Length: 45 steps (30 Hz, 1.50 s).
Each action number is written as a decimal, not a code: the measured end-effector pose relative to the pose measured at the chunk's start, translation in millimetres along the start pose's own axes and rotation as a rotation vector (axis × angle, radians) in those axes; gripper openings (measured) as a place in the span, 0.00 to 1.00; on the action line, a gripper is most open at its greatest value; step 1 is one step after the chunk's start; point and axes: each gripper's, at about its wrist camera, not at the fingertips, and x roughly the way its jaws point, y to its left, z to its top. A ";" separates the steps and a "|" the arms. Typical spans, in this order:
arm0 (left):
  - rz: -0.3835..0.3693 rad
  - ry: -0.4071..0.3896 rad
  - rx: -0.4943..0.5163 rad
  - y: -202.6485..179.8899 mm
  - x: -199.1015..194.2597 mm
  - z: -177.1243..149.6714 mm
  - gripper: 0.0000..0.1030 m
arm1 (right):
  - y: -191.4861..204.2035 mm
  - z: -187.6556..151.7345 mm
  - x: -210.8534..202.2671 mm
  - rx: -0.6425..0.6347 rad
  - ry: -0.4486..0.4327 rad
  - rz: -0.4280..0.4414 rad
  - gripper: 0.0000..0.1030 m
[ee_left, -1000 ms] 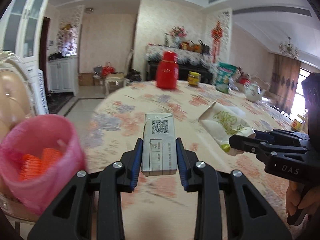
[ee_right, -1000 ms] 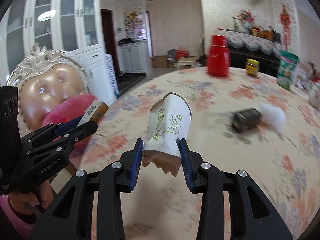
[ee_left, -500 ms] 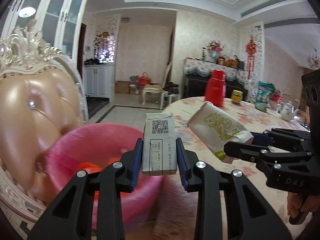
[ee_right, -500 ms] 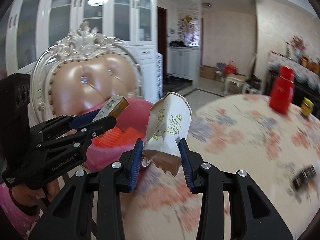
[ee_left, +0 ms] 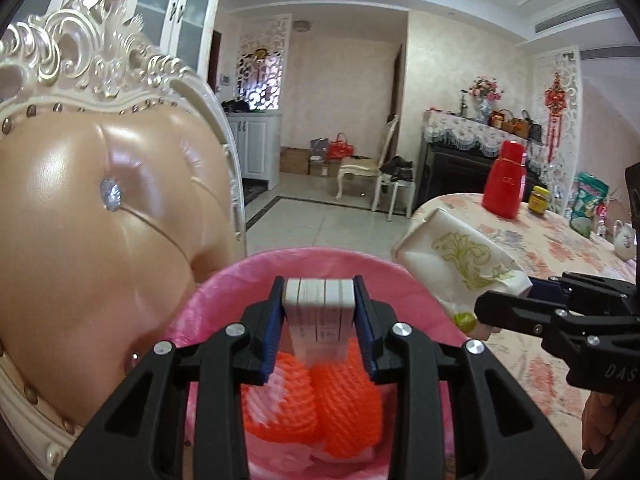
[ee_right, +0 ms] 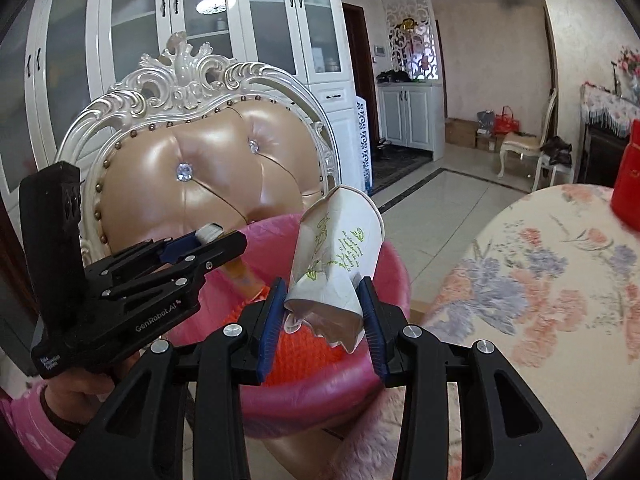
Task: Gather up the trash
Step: 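Carry the paper cup and white box to the pink bin and release both, then move both open tools back over the table, then grasp the black DORMI box with the left tool while the right tool grasps the white foam block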
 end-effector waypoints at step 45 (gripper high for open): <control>-0.539 0.038 0.258 -387.2 -12.3 -14.5 0.95 | -216.5 -142.3 -311.1 0.273 -0.101 -0.726 0.63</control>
